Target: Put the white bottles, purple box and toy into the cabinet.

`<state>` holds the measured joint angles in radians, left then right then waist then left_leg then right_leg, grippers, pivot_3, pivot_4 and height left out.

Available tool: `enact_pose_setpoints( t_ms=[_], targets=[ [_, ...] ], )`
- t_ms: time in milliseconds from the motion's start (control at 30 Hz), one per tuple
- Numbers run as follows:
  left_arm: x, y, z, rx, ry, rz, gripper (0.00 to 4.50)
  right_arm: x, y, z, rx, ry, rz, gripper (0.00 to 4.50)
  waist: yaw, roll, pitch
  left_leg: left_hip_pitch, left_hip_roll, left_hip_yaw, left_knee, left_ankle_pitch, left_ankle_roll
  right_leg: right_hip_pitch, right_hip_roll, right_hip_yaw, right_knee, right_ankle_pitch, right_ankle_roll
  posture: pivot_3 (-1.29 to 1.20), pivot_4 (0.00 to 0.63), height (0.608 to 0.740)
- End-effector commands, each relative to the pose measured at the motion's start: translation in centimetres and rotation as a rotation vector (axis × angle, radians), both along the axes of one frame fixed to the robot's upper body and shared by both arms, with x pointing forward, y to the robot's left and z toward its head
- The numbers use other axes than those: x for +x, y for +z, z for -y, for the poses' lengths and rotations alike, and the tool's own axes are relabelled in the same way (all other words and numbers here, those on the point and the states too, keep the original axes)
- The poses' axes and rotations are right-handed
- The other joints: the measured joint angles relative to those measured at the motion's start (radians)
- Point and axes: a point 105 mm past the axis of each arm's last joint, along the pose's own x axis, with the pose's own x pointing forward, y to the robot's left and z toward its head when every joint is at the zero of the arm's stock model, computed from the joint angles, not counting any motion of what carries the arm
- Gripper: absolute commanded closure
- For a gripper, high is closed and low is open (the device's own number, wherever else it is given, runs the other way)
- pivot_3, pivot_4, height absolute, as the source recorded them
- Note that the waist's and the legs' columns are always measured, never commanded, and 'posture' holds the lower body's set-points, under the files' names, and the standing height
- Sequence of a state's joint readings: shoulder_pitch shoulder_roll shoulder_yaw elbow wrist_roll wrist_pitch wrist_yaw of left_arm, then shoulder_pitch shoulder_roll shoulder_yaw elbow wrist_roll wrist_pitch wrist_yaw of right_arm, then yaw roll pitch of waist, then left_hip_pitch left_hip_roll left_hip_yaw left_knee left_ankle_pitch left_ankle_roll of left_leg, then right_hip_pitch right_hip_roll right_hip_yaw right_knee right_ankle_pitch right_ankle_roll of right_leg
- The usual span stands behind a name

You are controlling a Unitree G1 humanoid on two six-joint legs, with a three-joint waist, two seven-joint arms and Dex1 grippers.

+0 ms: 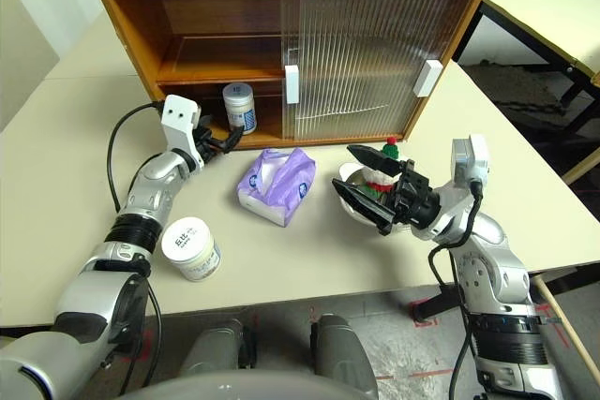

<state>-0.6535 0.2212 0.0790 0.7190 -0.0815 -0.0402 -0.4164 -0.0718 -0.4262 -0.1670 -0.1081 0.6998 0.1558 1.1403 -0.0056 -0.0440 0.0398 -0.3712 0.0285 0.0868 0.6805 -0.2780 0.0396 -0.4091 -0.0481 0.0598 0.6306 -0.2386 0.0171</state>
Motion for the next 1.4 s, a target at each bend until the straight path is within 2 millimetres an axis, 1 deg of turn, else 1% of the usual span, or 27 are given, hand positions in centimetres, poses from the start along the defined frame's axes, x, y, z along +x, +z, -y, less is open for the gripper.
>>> enact_pose_setpoints(
  t_ms=[33, 67, 100, 233, 333, 433, 567, 700, 800, 933, 1033, 1167, 1267, 1400],
  targets=[
    [0.0, 0.4, -0.7, -0.034, 0.036, 0.004, 0.97, 0.1, -0.3, -0.1, -0.006, 0.013, 0.004, 0.0, 0.001, 0.0, -0.001, 0.0, 0.0, 0.0, 0.0, 0.0, 0.0, 0.0, 0.0, 0.0, 0.0, 0.0, 0.0, 0.04, 0.0, 0.74],
    [0.1, 0.5, -0.7, -0.041, 0.04, 0.001, 1.38, 0.2, -0.2, -0.1, -0.007, 0.014, 0.006, 0.0, 0.001, 0.0, -0.001, 0.001, 0.0, 0.0, 0.0, 0.0, 0.0, 0.0, 0.0, 0.0, 0.0, 0.0, 0.0, 0.04, 0.0, 0.74],
    [0.1, 0.5, -0.6, -0.045, 0.042, -0.002, 1.68, 0.3, -0.2, -0.1, -0.01, 0.015, 0.009, 0.0, 0.001, 0.0, -0.001, 0.001, 0.0, 0.0, 0.0, 0.0, 0.0, 0.001, 0.0, 0.0, 0.0, 0.0, 0.0, 0.04, 0.0, 0.74],
    [0.5, 0.6, -0.6, -0.065, 0.068, -0.008, 3.23, 0.5, -0.2, -0.2, -0.012, 0.016, 0.014, 0.0, 0.0, 0.0, -0.001, 0.001, 0.0, 0.0, 0.001, 0.0, 0.0, 0.001, 0.0, 0.0, 0.0, 0.001, 0.0, 0.04, 0.0, 0.74],
    [0.6, 0.7, 0.2, -0.11, 0.063, -0.015, 4.44, 0.3, -0.4, -0.3, -0.01, 0.02, 0.012, 0.0, -0.004, 0.0, -0.001, 0.001, 0.0, 0.0, 0.0, 0.0, 0.0, 0.0, 0.001, 0.0, 0.0, 0.001, 0.0, 0.04, 0.0, 0.74],
    [0.7, 0.7, 0.9, -0.148, 0.066, -0.023, 4.48, 0.2, -0.4, -0.4, -0.008, 0.019, 0.012, 0.0, -0.003, 0.0, -0.001, 0.001, 0.0, 0.0, 0.001, 0.0, 0.0, 0.0, 0.001, 0.0, 0.001, 0.002, -0.001, 0.03, 0.0, 0.74],
    [1.1, 1.0, 0.9, -0.187, 0.094, -0.02, 4.48, 0.1, -0.5, -0.1, -0.03, 0.013, 0.009, 0.0, -0.001, -0.001, -0.002, 0.001, 0.0, 0.001, 0.001, 0.0, 0.0, 0.0, 0.001, 0.0, 0.001, 0.002, -0.001, 0.03, 0.0, 0.74],
    [1.1, 1.6, 0.8, -0.188, 0.099, 0.003, 4.48, -0.1, -0.7, 0.9, -0.049, -0.013, 0.007, 0.0, -0.002, -0.001, -0.002, 0.001, 0.0, 0.001, 0.001, 0.0, 0.0, 0.0, 0.001, 0.0, 0.0, 0.002, -0.001, 0.02, 0.0, 0.74],
    [0.8, 1.3, 1.1, -0.22, 0.105, 0.003, 4.48, 0.0, -0.4, 1.7, -0.052, -0.037, 0.015, 0.0, -0.002, -0.001, -0.002, 0.001, 0.0, 0.0, 0.001, 0.0, 0.0, 0.0, 0.001, 0.0, 0.0, 0.002, 0.0, 0.02, 0.0, 0.74],
    [1.0, 1.2, 1.4, -0.262, 0.113, -0.013, 4.48, 0.0, -0.4, 1.5, -0.052, -0.032, 0.017, 0.0, -0.002, -0.001, -0.002, 0.001, 0.0, 0.0, 0.001, 0.0, 0.0, 0.001, 0.001, 0.0, 0.0, 0.002, -0.001, 0.01, 0.0, 0.74],
    [1.3, 1.2, 1.6, -0.219, 0.098, -0.012, 4.48, 0.0, -0.4, 1.4, -0.052, -0.03, 0.018, 0.0, -0.003, -0.001, -0.002, 0.001, 0.0, 0.001, 0.001, 0.0, 0.0, 0.001, 0.001, 0.0, 0.0, 0.002, -0.001, 0.01, 0.0, 0.74],
    [2.0, 1.2, 1.2, -0.172, 0.105, -0.019, 4.48, -0.1, -0.4, 1.3, -0.054, -0.026, 0.016, 0.0, -0.003, -0.001, -0.002, 0.001, -0.001, 0.001, 0.001, 0.001, 0.0, 0.001, 0.001, 0.0, 0.0, 0.002, 0.0, 0.01, 0.0, 0.74],
    [2.4, 0.9, 1.0, -0.117, 0.107, -0.038, 4.48, -0.2, -0.4, 1.4, -0.057, -0.032, 0.016, 0.0, -0.003, -0.002, -0.002, 0.001, -0.001, 0.0, 0.001, 0.001, 0.0, 0.001, 0.001, 0.0, 0.0, 0.002, 0.0, 0.0, 0.0, 0.74],
    [2.6, 0.5, 0.9, -0.094, 0.1, -0.059, 4.48, -0.2, -0.3, 1.5, -0.059, -0.039, 0.02, 0.0, -0.003, -0.002, -0.003, 0.001, -0.001, 0.0, 0.001, 0.001, -0.001, 0.002, 0.001, 0.0, 0.0, 0.002, 0.0, 0.0, 0.0, 0.74]
  ],
)
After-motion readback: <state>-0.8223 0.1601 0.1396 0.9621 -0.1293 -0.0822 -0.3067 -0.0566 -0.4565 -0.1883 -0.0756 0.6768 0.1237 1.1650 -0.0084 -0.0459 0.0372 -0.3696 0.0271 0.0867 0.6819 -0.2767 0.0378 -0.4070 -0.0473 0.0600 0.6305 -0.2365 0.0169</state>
